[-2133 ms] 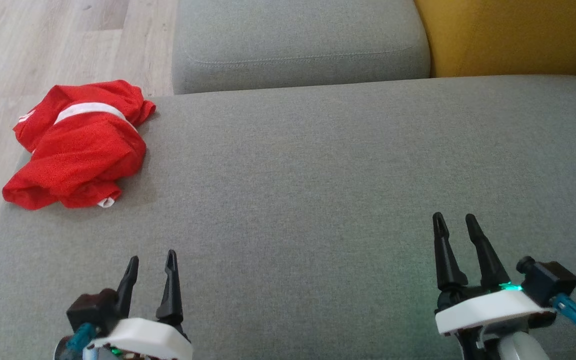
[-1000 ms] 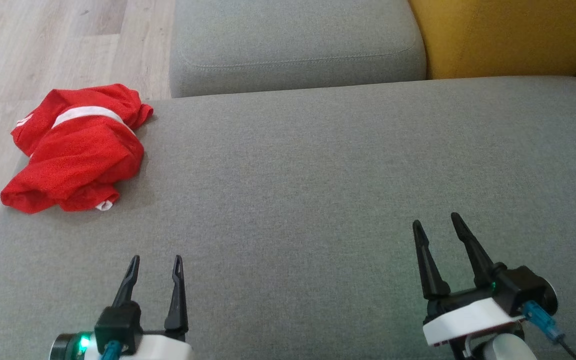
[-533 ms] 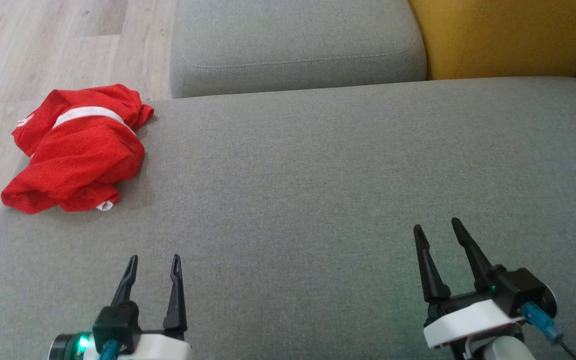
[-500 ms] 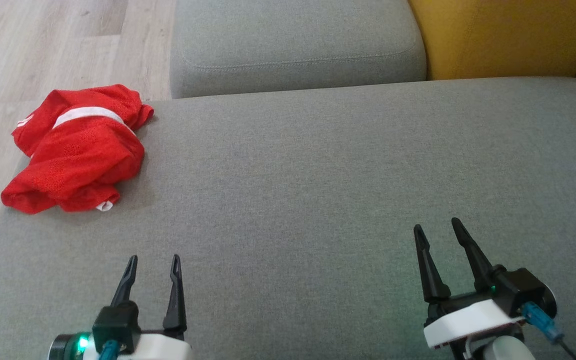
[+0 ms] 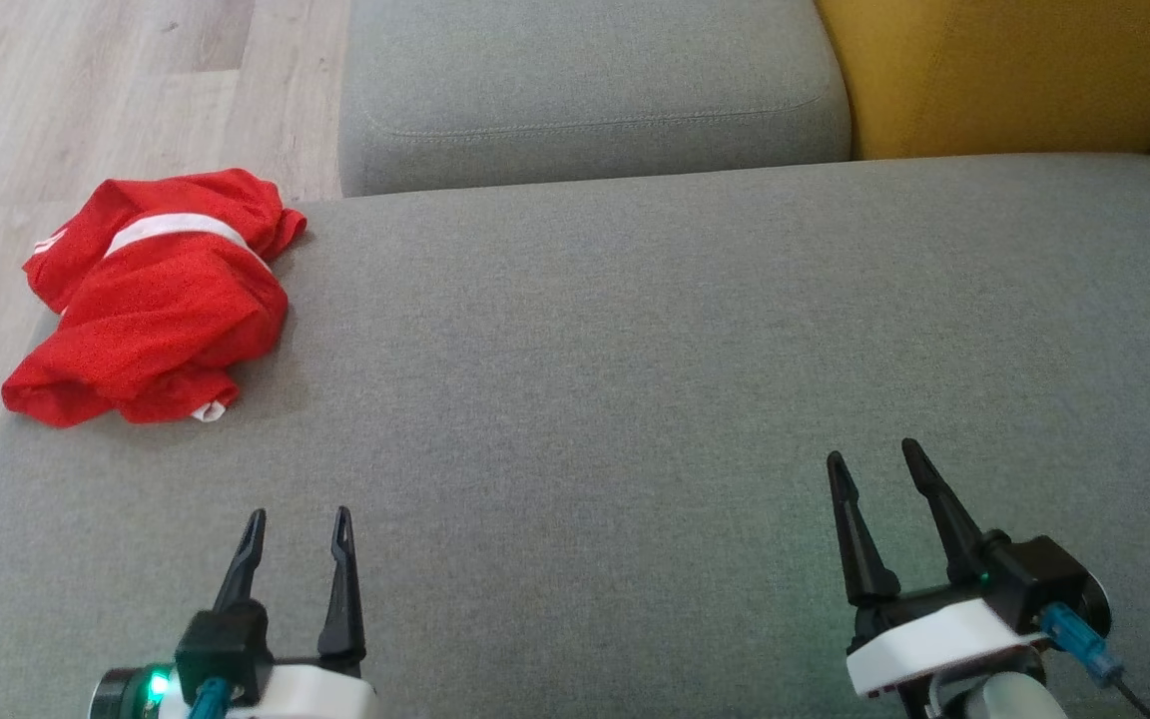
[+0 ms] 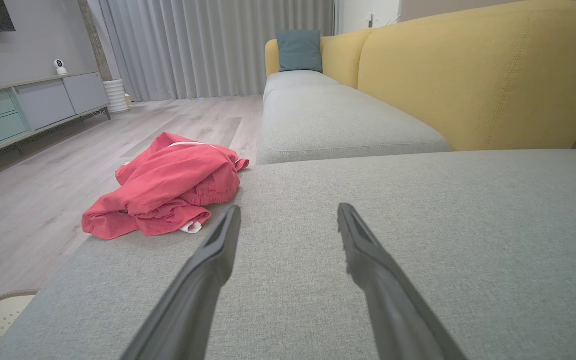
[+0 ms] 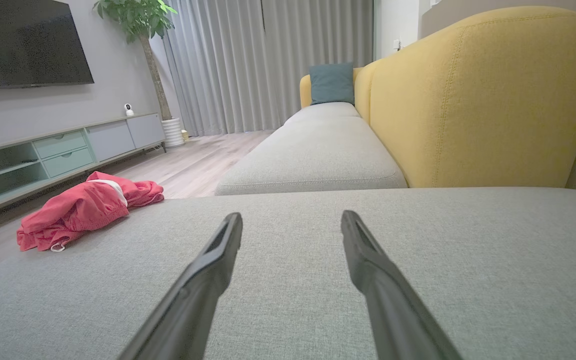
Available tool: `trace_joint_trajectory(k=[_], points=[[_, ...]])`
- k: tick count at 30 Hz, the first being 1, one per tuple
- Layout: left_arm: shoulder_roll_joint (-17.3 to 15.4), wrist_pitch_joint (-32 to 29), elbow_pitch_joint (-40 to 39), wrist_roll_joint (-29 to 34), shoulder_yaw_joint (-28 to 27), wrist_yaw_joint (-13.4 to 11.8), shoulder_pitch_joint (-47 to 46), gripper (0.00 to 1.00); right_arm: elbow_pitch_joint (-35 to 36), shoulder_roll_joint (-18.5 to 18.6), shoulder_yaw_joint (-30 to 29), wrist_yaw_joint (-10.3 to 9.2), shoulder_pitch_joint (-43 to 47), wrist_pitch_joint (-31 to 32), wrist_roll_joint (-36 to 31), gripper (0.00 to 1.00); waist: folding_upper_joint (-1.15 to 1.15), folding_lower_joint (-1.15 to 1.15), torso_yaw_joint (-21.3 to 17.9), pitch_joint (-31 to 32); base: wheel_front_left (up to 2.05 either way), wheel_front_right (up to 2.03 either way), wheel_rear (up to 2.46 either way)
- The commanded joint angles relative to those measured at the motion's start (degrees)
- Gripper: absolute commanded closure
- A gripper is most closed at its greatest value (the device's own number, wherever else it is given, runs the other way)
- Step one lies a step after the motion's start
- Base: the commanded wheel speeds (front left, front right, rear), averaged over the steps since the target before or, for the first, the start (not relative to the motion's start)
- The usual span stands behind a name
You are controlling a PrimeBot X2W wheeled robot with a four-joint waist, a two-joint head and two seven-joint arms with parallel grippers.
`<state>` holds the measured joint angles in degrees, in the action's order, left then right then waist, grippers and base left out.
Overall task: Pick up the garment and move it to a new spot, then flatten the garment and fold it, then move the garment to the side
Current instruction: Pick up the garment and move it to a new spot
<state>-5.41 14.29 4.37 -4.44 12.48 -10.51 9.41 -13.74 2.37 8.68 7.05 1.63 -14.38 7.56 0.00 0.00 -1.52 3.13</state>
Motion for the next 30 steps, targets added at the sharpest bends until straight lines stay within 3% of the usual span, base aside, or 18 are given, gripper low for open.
trace_joint_trajectory(k=[1,21,26,30], points=[[0.18,0.71,-1.54,-0.26,-2.03,0.37,-1.69,0.0,1.59,0.51,1.15,0.44,-3.34,-0.62,0.42,0.0,0.0,0.0,0.0,0.01,0.0,0.0,0.0],[0.56,0.71,-0.6,0.04,-2.02,1.12,-2.39,0.0,1.48,0.51,0.59,0.44,-3.33,-0.62,0.54,0.0,0.0,0.0,1.45,-0.02,0.0,0.0,0.0],[0.93,0.71,-0.9,0.26,-1.02,1.37,-3.19,0.0,2.49,0.51,0.53,0.44,-2.81,-0.62,0.86,0.0,0.0,0.0,6.04,0.47,0.0,0.0,0.0],[0.94,0.71,-2.07,0.62,-0.17,1.85,-3.14,0.0,3.29,0.51,0.33,0.44,-2.14,-0.62,1.4,0.0,0.0,0.0,11.94,1.09,0.0,0.0,0.0]])
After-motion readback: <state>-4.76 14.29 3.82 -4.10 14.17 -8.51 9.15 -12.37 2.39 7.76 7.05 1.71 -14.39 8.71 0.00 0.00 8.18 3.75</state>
